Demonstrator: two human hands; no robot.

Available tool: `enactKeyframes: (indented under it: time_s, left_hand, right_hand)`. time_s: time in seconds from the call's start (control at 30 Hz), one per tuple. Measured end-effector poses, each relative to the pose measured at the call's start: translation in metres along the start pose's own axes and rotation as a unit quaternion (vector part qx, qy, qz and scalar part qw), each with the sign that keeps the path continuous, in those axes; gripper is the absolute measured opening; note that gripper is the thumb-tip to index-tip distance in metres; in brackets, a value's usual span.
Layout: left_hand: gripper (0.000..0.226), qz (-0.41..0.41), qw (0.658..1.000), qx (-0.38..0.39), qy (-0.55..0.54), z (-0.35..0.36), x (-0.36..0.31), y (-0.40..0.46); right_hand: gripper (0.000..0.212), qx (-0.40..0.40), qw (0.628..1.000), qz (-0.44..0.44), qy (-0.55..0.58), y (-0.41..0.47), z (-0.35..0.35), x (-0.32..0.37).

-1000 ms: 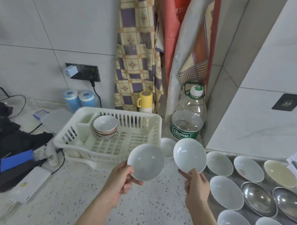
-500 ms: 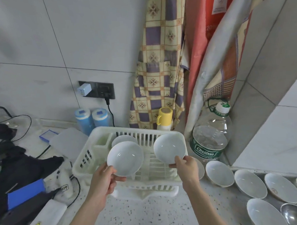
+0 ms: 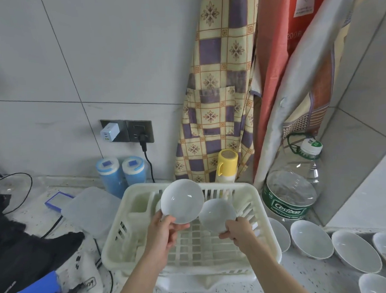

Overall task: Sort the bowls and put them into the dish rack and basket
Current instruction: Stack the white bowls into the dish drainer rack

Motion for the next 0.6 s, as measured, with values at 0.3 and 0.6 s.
enactKeyframes:
  time_s: [0.3, 0.6]
  left_hand:
    - [0.031, -0.015, 1.0, 0.023, -0.012, 0.01, 0.014, 0.027]
    - [0.028, -0.015, 0.999, 0.05, 0.01, 0.017, 0.024, 0.036]
  right_hand:
    - [0.043, 0.044, 0.997, 0.056, 0.034, 0.009, 0.015, 0.004]
    - [0.034, 0.068, 0.994, 0.057, 0.056, 0.012, 0.019, 0.003]
Point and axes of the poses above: each hand's wrist, its own y-axis towards the middle knuckle, its own z-axis out of the palm, x = y × z, the point moved 3 cm from there along y, towards the middle knuckle, and after that the axes turned 2 degrees about z, right-handed, at the moved point
